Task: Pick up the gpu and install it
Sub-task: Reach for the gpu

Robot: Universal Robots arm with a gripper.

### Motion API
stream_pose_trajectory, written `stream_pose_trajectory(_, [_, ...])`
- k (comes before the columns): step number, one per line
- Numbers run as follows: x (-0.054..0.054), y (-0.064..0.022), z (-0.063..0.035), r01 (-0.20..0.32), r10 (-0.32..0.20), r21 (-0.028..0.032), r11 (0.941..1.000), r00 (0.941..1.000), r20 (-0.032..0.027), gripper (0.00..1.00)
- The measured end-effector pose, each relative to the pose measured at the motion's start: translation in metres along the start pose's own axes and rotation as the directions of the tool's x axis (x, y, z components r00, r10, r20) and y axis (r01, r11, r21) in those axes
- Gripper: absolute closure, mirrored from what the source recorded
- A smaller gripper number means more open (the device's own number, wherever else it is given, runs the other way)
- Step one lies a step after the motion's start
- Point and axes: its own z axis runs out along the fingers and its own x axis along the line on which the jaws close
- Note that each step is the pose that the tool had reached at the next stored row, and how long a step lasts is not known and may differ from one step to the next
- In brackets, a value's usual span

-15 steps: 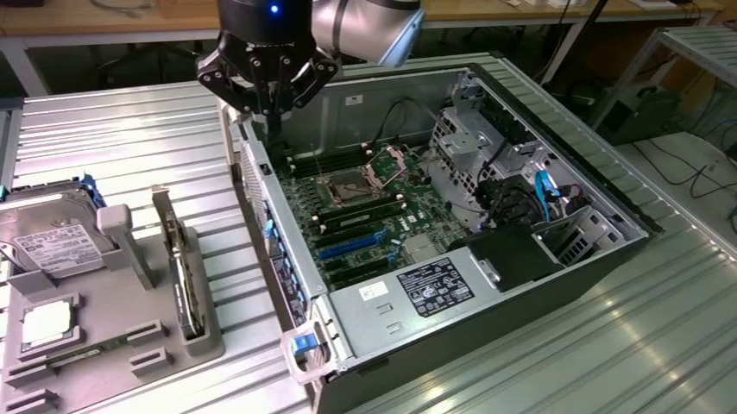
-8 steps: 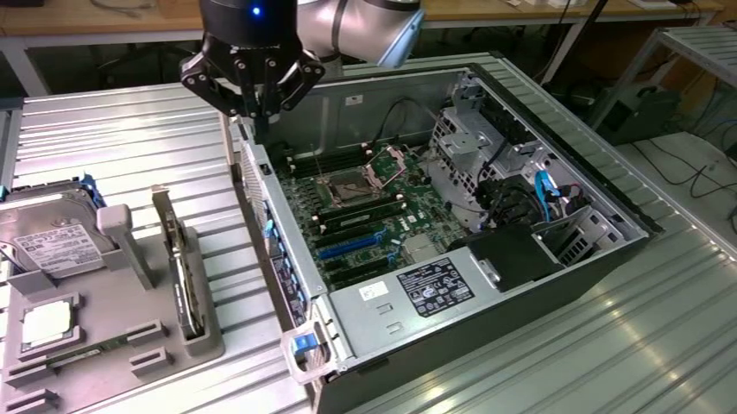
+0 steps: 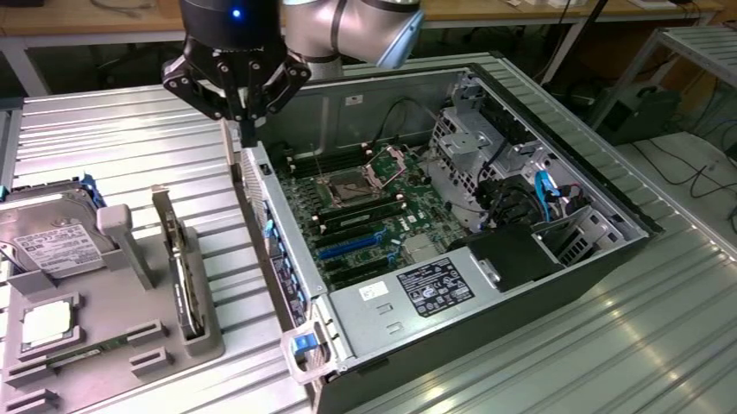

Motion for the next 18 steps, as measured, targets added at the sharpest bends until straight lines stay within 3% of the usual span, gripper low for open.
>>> stream_pose_trajectory(18, [0.035,-0.004,0.0013,0.0,0.0,0.0,1.0,1.0,0.0,0.89])
